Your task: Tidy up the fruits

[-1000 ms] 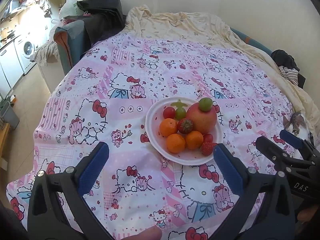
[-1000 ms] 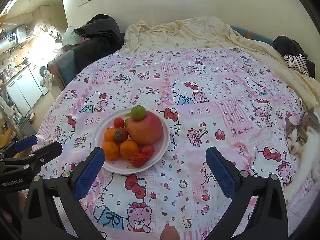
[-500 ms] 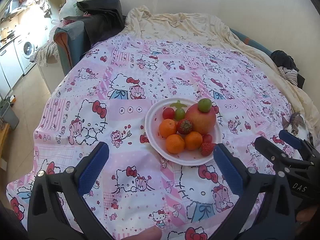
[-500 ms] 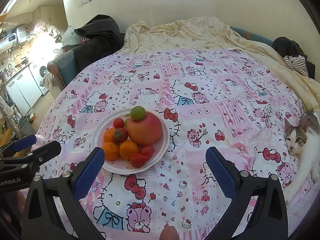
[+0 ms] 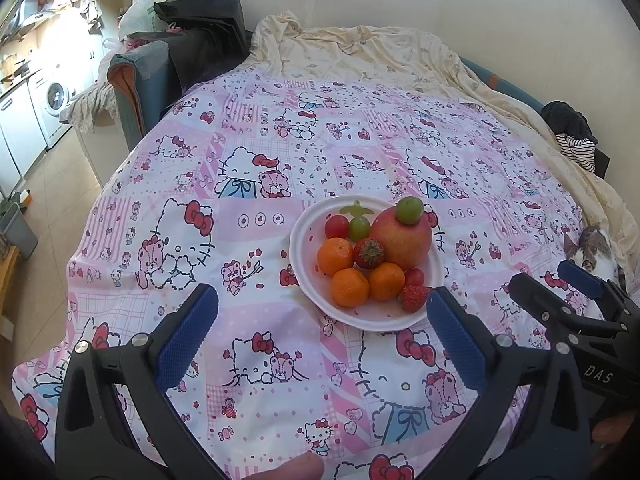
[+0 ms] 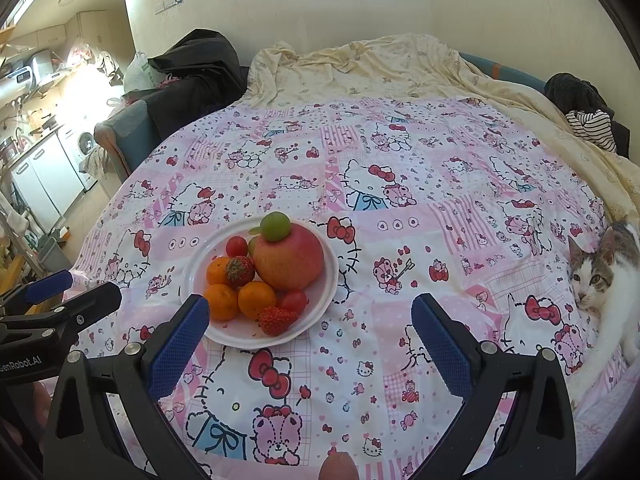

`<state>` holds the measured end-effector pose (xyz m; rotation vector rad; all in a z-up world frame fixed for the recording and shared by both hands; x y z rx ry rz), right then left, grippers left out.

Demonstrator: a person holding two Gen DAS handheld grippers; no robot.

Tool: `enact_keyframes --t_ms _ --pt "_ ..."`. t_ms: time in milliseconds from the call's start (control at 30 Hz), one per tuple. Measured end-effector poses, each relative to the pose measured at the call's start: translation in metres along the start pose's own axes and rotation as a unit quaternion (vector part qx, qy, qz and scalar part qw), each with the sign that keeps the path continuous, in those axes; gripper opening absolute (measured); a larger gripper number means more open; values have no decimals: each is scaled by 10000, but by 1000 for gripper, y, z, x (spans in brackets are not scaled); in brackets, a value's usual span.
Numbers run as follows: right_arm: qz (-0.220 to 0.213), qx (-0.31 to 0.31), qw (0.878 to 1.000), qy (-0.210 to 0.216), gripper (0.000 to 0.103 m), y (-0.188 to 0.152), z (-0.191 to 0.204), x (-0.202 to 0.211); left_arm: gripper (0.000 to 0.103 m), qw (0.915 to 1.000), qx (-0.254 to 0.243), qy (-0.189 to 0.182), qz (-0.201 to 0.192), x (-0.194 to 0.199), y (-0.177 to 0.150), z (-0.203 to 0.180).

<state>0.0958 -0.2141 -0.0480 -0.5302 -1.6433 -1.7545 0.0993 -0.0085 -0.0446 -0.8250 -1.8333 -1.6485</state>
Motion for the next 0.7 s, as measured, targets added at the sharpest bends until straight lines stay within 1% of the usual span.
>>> enact_keyframes --t_ms 500,700 --pt "13 5 10000 -35 103 -1 -2 -1 103 10000 -12 16 26 -1 -2 -1" --pt "26 8 10000 -37 103 -1 -3 -2 103 9999 51 -99 30 0 -4 -2"
Point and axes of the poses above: each gripper's, at about its wrist camera, not at the fingertips, and x roughly against the way its jaws point, z to its left, y to its top, the point moved 4 cm from there along -x, roughly the way its jaws point
